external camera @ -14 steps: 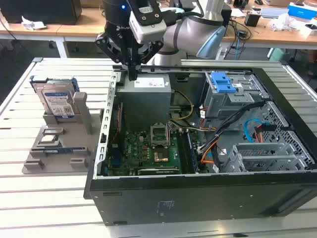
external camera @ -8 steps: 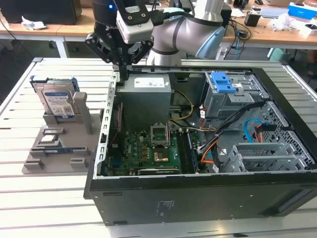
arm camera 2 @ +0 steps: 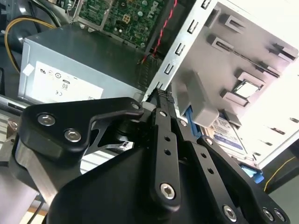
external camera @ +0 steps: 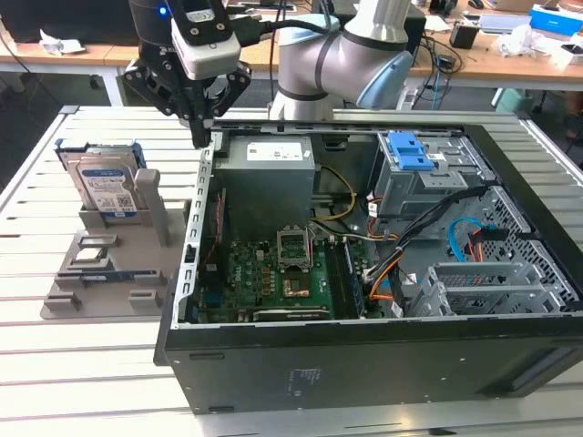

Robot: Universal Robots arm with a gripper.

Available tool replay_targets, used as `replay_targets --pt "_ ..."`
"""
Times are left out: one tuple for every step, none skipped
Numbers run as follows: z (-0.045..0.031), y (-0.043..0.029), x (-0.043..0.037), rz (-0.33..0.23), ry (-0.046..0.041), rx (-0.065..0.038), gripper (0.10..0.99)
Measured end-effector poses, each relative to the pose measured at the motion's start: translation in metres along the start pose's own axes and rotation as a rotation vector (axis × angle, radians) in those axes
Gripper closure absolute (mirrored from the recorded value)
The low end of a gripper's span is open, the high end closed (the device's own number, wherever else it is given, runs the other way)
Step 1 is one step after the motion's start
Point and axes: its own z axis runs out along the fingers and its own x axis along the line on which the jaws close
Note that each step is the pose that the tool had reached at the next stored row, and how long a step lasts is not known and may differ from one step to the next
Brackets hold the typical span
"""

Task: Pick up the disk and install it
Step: 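Reach for the disk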

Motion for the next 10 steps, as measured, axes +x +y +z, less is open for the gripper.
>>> replay_targets --pt "-0.0001 -0.0003 0.0036 0.000 0.0000 0.000 0.980" --pt "-0.0001 -0.0004 0.0057 0.000 0.0000 0.000 0.980" --pt "-0.0002 -0.0006 0.0078 0.000 0.0000 0.000 0.980" --pt "-0.0003 -0.0008 0.0106 0.000 0.0000 0.000 0.980" --pt "-0.0004 -0.0012 0.0155 0.000 0.0000 0.000 0.980" --pt "-0.0005 -0.0014 0.0183 0.000 0.0000 0.000 0.980" --pt "-0.0006 -0.0015 0.0202 0.000 0.0000 0.000 0.980" --pt "-0.0006 -0.0017 0.0232 0.000 0.0000 0.000 0.980" --pt "-0.0007 -0.0019 0.0264 0.000 0.0000 0.000 0.980" --pt "-0.0008 -0.0021 0.0283 0.000 0.0000 0.000 0.980"
